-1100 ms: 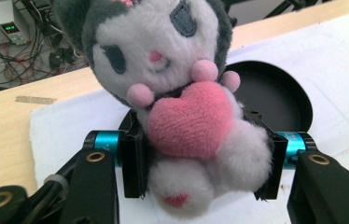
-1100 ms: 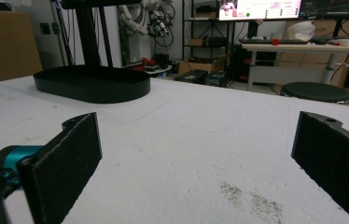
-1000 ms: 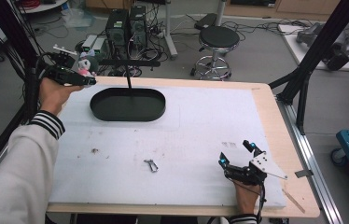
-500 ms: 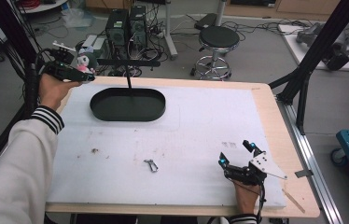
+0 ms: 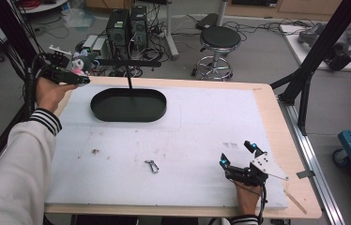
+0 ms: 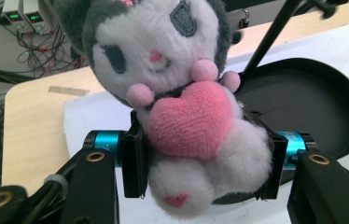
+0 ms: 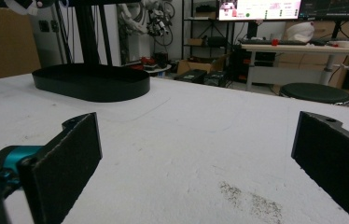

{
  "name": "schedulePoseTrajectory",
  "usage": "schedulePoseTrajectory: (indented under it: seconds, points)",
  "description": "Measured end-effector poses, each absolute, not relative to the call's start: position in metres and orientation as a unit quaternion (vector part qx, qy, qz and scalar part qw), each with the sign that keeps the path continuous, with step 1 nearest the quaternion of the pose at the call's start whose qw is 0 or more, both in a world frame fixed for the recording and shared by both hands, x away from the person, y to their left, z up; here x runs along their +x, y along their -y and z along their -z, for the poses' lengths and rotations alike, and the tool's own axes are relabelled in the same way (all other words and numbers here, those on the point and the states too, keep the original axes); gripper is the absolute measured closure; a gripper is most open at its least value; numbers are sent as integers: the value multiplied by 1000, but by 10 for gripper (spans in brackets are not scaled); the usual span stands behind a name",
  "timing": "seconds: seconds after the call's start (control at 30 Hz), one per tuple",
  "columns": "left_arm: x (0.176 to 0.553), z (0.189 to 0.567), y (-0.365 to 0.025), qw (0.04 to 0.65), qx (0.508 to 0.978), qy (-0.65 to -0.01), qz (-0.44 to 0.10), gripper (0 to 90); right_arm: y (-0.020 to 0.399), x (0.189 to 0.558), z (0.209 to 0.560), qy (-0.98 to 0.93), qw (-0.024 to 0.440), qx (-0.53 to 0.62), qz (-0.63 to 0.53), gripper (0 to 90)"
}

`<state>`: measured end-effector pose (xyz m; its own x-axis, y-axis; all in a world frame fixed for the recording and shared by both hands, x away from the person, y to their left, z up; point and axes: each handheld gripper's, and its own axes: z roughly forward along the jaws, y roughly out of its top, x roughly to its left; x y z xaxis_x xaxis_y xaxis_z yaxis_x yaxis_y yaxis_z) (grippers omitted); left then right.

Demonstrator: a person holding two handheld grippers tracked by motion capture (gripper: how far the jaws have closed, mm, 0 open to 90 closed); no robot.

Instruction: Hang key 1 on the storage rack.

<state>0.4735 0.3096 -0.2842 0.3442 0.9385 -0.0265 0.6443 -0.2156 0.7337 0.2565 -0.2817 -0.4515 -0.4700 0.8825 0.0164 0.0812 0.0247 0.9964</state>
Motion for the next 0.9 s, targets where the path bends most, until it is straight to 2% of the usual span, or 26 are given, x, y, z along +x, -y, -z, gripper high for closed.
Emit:
schedulePoseTrajectory:
  seconds: [0.63,0.9]
  points:
    - [474,327,-308,311,757,-544,-189,491,281,256,452,-630,347,381,-582,8]
    - [475,333,-304,306,762,-541,-182,488,281,256,452,-630,346,381,-582,8]
